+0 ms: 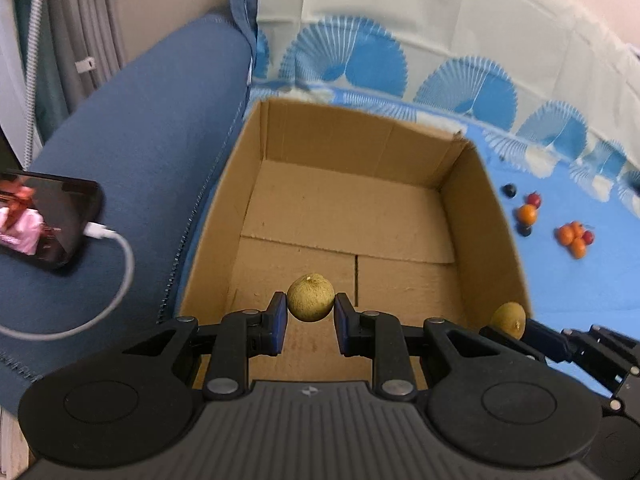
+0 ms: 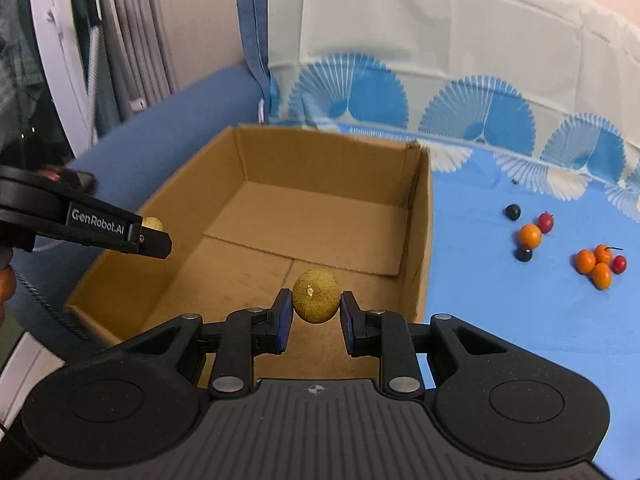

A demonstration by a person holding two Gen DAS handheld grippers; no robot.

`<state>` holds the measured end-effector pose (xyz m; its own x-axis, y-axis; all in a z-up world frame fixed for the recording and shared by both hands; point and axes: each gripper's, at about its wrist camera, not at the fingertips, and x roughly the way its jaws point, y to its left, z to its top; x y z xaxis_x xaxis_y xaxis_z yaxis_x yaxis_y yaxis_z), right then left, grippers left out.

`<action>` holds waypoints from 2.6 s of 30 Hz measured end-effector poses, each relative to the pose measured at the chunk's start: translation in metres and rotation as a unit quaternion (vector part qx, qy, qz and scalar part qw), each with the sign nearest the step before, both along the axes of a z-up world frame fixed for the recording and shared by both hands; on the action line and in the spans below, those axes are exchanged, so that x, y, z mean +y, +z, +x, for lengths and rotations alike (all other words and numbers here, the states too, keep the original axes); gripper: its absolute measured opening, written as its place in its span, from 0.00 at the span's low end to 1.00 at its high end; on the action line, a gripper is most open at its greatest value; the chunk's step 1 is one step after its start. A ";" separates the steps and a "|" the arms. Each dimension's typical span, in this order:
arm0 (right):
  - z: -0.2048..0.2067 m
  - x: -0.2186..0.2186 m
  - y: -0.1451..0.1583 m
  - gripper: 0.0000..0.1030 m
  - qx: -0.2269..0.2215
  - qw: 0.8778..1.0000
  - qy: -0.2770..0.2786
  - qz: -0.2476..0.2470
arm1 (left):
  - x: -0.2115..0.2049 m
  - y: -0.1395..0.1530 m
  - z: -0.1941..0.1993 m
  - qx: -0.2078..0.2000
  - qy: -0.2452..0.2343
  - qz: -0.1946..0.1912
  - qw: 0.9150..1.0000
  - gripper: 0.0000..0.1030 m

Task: Organize fruits
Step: 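Carry the yellow-green fruits over the cardboard box with both tools, then open the left tool over the box while the right tool releases its fruit, then withdraw both tools from the box and move toward the oranges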

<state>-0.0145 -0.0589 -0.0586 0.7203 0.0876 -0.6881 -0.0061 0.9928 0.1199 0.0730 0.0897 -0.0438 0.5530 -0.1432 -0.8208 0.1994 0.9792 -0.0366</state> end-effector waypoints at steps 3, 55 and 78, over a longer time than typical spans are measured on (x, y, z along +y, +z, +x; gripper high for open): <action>0.015 0.000 -0.014 0.26 0.012 1.000 0.007 -0.009 | -0.005 -0.020 0.015 0.015 -0.002 0.010 1.000 0.27; -0.176 0.025 0.086 0.99 -0.091 0.995 -0.033 -0.011 | 0.035 0.078 -0.186 -0.117 -0.027 -0.014 0.993 1.00; -0.180 0.024 0.088 0.99 -0.092 0.995 -0.038 0.000 | 0.034 0.083 -0.190 -0.118 -0.029 -0.011 0.993 1.00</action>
<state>-0.1948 -0.0351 0.0293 0.8387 0.0282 -0.5438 0.0472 0.9911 0.1241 -0.1166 0.1233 0.0394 0.7202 -0.1960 -0.6655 0.2601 0.9656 -0.0029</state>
